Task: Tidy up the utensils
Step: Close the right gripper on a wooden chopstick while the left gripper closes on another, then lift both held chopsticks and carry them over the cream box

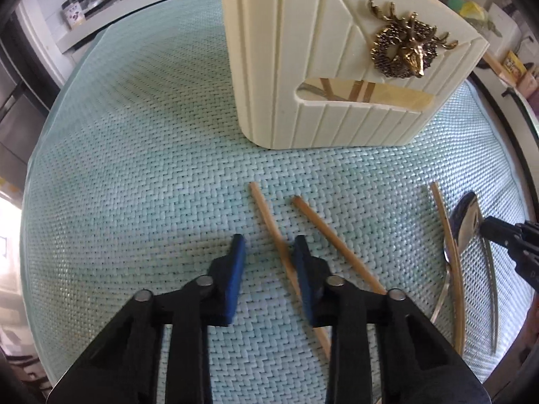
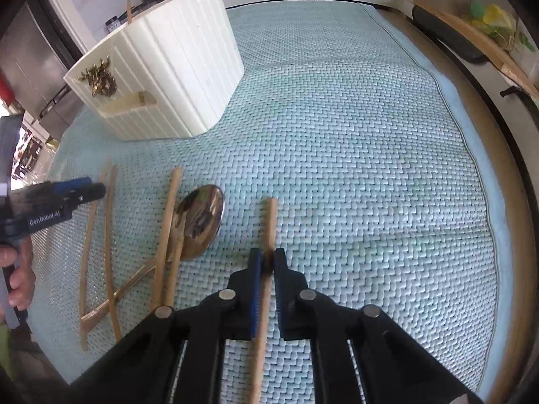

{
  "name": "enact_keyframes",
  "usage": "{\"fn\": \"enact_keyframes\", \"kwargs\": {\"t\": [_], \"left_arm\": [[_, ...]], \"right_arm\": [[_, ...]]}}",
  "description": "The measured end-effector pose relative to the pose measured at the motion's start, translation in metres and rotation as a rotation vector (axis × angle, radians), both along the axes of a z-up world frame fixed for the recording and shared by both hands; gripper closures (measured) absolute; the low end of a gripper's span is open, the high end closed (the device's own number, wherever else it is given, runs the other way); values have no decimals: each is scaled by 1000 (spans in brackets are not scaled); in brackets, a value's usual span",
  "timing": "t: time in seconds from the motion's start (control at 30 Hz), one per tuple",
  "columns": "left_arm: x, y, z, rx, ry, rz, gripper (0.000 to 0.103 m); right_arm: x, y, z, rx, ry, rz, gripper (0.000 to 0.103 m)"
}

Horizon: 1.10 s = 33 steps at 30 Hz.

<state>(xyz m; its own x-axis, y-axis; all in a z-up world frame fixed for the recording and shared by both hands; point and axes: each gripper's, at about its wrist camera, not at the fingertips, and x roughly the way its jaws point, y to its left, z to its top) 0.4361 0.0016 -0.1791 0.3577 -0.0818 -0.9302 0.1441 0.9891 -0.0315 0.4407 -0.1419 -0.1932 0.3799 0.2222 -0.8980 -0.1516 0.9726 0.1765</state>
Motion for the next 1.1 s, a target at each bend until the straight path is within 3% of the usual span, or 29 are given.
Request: {"fn": "enact_keyframes", "kwargs": {"t": [0.1, 0.23, 0.5, 0.6, 0.73, 0.97, 1.1], "left_arm": [[-2, 2, 2, -48, 0, 14, 97], [-13, 10, 18, -110, -51, 36, 99], [-61, 28, 105, -206, -248, 0, 99], [-82, 34, 136, -236, -325, -17, 99], [-113, 36, 156, -271, -414, -23, 99], [-136, 47, 176, -316, -532, -2, 99], [-143, 46, 186, -321, -573, -4, 99]], "right_arm": [[2, -9, 3, 80, -11, -29, 96], [-8, -29, 19, 163, -55, -45, 96], [-53, -52, 90, 268, -261, 7, 96], [-77, -51, 118, 289, -345, 30, 96], [-105, -41, 149, 307, -448, 49, 96], [-135, -17, 171, 246, -609, 80, 97], [-139, -13, 182, 229, -654, 87, 97]]}}
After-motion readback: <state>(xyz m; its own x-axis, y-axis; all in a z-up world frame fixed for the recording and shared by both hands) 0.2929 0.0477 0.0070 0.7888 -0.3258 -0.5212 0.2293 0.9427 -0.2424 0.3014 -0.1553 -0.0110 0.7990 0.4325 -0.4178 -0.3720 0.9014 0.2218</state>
